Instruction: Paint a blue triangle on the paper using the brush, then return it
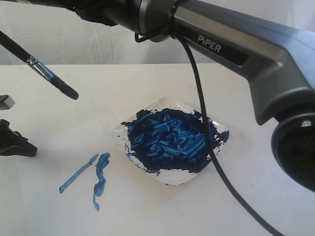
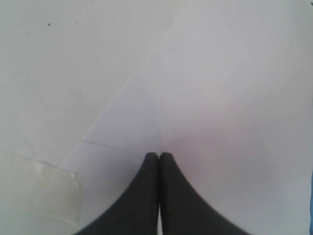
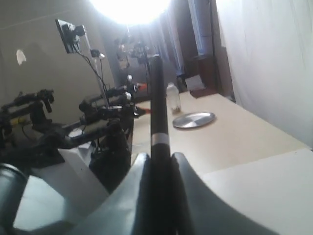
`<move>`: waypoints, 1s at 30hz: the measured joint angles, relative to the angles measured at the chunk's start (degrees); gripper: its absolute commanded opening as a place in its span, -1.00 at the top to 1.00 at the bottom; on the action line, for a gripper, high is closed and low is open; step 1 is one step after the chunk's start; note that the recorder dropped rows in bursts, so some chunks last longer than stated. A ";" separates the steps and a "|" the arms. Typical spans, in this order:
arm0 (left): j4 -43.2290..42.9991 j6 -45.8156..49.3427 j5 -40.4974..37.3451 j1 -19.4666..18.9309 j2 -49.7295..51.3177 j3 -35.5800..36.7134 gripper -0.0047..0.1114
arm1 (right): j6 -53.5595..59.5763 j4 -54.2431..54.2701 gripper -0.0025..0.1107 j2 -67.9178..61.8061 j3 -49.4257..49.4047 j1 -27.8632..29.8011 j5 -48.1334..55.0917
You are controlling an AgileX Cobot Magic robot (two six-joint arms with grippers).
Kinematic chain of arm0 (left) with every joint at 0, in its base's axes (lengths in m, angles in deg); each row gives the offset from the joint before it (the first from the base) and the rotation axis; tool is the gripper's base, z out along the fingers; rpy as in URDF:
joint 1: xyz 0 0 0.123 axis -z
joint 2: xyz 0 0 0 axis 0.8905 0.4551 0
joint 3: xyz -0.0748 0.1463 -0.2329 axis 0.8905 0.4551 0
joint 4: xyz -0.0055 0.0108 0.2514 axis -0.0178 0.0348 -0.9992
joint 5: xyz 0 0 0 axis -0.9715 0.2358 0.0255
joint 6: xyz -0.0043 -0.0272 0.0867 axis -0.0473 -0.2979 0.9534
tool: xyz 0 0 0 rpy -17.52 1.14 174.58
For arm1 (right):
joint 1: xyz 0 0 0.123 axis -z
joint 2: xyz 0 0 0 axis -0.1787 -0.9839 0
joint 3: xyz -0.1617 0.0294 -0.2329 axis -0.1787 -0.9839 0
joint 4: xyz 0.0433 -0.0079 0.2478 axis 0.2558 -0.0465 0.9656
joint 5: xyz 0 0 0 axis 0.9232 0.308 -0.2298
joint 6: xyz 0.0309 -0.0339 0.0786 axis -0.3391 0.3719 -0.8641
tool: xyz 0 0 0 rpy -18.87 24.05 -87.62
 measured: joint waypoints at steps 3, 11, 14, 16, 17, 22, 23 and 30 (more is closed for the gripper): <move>0.00 0.00 0.00 0.00 0.00 0.00 0.92 | 10.09 12.38 0.96 0.00 -1.18 -0.77 0.46; 0.00 0.00 0.00 0.00 0.00 0.00 0.92 | 41.01 41.52 0.96 0.00 -3.19 -4.15 3.65; 0.00 0.00 0.00 0.00 0.00 0.00 0.92 | 59.11 58.24 0.96 0.13 -5.66 -5.51 5.67; 0.00 0.00 0.00 0.00 0.00 0.00 0.92 | 71.29 67.54 0.96 0.13 -7.52 -6.99 8.69; 0.00 0.00 0.00 0.00 0.00 0.00 0.92 | 75.80 70.36 0.96 0.13 -8.00 -7.64 9.96; 0.00 0.00 0.00 0.00 0.00 0.00 0.92 | 104.67 86.39 0.96 0.13 -9.30 -12.86 15.66; 0.00 0.00 0.00 0.00 0.00 0.00 0.92 | 107.37 87.15 0.96 0.13 -9.30 -13.68 15.90; 0.00 0.10 0.00 0.00 0.00 0.00 0.92 | 108.75 87.72 0.96 0.13 -9.30 -14.80 13.14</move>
